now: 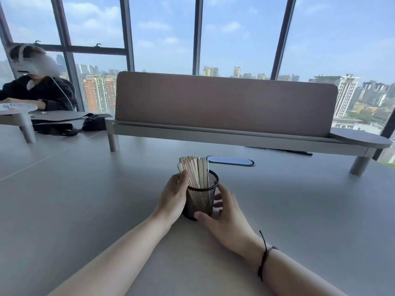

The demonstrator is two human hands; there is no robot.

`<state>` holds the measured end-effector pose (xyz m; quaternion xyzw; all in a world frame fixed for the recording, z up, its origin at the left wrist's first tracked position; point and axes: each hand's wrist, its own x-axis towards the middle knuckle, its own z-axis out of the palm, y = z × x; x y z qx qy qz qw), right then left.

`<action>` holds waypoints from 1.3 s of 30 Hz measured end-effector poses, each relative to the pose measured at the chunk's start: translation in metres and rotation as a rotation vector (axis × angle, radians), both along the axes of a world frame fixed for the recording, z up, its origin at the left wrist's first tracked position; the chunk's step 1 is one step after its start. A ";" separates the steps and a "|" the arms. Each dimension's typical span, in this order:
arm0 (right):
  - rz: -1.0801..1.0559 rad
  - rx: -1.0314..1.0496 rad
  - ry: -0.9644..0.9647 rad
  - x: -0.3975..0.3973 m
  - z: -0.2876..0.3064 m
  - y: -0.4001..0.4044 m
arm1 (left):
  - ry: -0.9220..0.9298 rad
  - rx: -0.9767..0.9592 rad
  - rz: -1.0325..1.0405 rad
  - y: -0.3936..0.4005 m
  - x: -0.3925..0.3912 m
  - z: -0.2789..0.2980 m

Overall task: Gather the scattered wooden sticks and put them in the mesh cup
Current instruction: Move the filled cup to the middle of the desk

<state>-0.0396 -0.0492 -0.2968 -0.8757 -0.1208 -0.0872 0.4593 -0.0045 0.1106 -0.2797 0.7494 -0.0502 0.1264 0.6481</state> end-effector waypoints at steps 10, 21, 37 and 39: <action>-0.125 0.159 0.073 0.005 -0.006 -0.017 | 0.022 0.058 -0.046 -0.038 -0.011 -0.016; -0.343 0.574 0.114 0.021 0.002 -0.064 | 0.124 0.362 -0.007 -0.045 -0.044 -0.017; -0.100 0.385 0.094 0.048 -0.013 -0.047 | -0.093 0.417 -0.149 -0.028 0.015 -0.026; -0.097 0.281 0.079 0.057 -0.014 -0.042 | -0.096 0.401 -0.121 -0.026 0.028 -0.027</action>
